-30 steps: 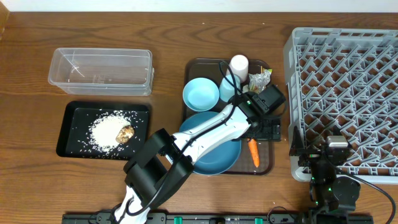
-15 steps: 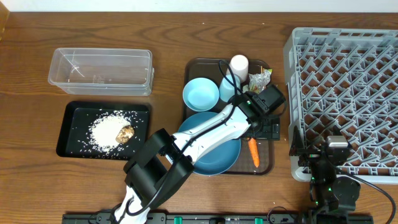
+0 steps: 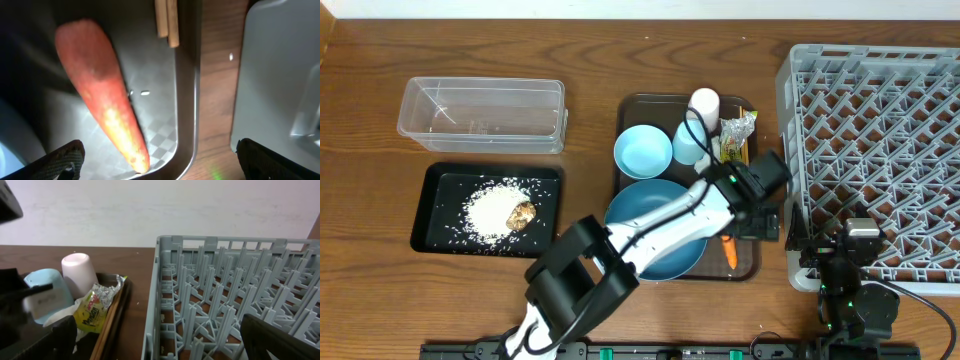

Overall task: Sort waste into correct bins and load items into the dishwasher rack
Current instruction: 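Lower the left gripper and grasp the carrot's thick end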

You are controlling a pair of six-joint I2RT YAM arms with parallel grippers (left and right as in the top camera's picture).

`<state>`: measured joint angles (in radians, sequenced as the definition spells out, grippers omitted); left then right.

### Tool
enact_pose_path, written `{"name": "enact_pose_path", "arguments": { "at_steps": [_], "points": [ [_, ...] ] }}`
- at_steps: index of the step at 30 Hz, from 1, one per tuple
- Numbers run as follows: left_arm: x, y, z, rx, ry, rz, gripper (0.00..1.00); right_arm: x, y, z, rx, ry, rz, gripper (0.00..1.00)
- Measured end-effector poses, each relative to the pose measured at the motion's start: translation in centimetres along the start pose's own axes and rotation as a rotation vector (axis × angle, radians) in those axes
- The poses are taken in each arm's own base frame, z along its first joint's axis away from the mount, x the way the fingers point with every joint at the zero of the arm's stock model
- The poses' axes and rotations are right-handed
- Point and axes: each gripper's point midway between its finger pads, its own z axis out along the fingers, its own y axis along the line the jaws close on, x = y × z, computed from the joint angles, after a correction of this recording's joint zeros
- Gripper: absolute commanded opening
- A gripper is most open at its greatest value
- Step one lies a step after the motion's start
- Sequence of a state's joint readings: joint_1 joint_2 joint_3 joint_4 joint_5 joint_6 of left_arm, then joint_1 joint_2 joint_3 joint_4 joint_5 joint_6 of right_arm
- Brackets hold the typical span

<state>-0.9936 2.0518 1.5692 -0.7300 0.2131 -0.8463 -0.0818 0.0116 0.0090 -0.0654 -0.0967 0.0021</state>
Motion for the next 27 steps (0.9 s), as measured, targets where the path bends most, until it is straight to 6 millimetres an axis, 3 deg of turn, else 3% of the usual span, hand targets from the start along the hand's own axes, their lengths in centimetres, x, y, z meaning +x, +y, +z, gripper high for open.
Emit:
{"name": "enact_pose_path", "arguments": {
  "at_steps": [5,12,27],
  "points": [
    [0.3,0.3,0.1,-0.050,-0.035,-0.006,0.98,0.0,0.0,0.0,0.000,0.000,0.000,0.99],
    [-1.1,1.5,-0.1,-0.073,-0.064,-0.051,0.98,0.0,0.0,0.0,0.000,0.000,0.000,0.99],
    [-1.0,1.4,1.2,-0.077,-0.056,-0.050,0.98,0.0,0.0,0.0,0.000,0.000,0.000,0.99]
  ]
}}
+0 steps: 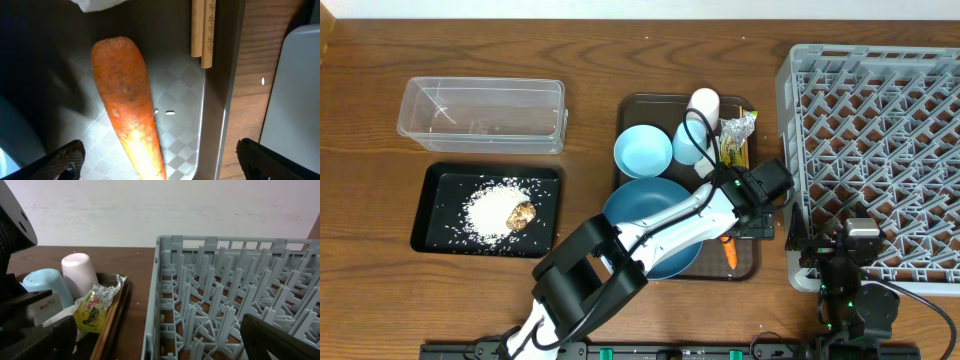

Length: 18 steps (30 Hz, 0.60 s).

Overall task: Sort waste into correct bins and load items into the dishwasher rack
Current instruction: 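Lower the left gripper and grasp the carrot's thick end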

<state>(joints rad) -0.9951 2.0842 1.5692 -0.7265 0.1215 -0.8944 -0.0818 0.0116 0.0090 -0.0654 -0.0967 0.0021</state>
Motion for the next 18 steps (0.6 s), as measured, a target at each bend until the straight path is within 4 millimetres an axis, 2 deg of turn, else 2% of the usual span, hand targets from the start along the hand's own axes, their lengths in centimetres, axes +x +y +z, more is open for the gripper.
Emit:
{"name": "enact_pose_path", "arguments": {
  "at_steps": [6,18],
  "points": [
    [0.47,-0.33,0.04,0.000,0.000,-0.002,0.98,0.00,-0.01,0.00,0.000,0.000,0.000,0.99],
    [-0.02,0.25,0.54,-0.034,-0.031,-0.038,0.98,0.00,0.00,0.00,0.000,0.000,0.000,0.99]
  ]
}}
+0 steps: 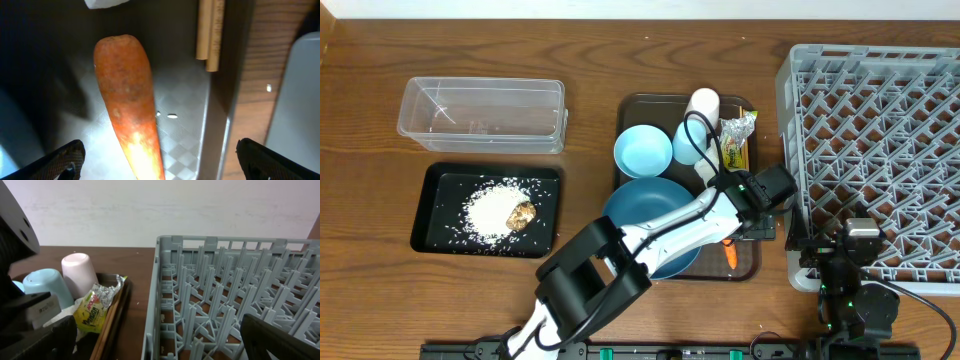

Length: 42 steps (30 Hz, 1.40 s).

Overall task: Sort waste into correct bins and load items into the dishwasher rack
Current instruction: 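Lower the left gripper and grasp the carrot's thick end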

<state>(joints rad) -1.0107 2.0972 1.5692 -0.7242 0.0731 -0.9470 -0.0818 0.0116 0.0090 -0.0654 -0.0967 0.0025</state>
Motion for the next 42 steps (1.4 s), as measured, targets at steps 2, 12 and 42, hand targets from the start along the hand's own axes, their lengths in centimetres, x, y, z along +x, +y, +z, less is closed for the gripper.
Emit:
{"name": "enact_pose_path", "arguments": {
  "at_steps": [2,12,42],
  "points": [
    [0.1,0.3,0.7,-0.016,0.006,0.000,0.98,0.0,0.0,0.0,0.000,0.000,0.000,0.99],
    [0.1,1.0,2.1,-0.055,0.005,-0.001,0.98,0.0,0.0,0.0,0.000,0.000,0.000,0.99],
    [0.4,0.8,2.2,-0.043,0.024,-0.016,0.30,0.0,0.0,0.0,0.000,0.000,0.000,0.99]
  ]
}}
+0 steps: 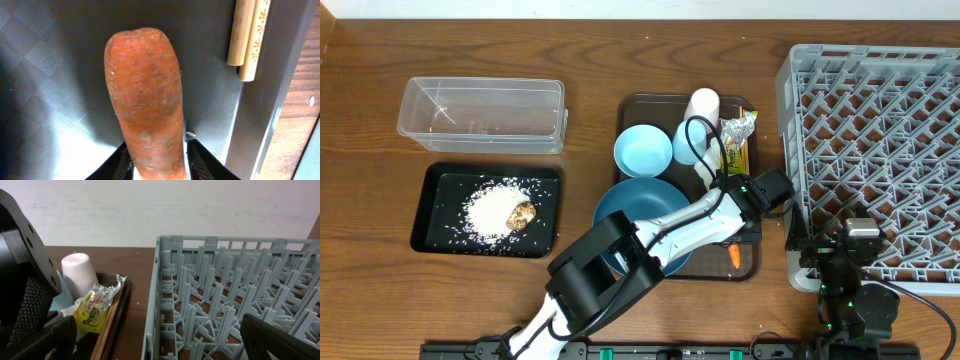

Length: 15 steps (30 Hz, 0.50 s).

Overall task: Sort waste into correct bins and load items into the dishwasher rack
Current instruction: 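Lower the left gripper and grasp the carrot's thick end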

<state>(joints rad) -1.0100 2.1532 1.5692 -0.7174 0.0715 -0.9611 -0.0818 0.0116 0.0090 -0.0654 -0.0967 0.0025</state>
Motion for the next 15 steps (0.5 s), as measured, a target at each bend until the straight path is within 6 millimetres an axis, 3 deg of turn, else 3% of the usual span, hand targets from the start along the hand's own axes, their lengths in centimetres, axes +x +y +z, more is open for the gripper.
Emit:
{"name": "enact_pose_path", "arguments": {
  "at_steps": [15],
  "points": [
    [0.51,0.82,-0.38,-0.040,0.025,0.026,0.20,0.00,0.00,0.00,0.000,0.000,0.000,0.99]
  ]
}}
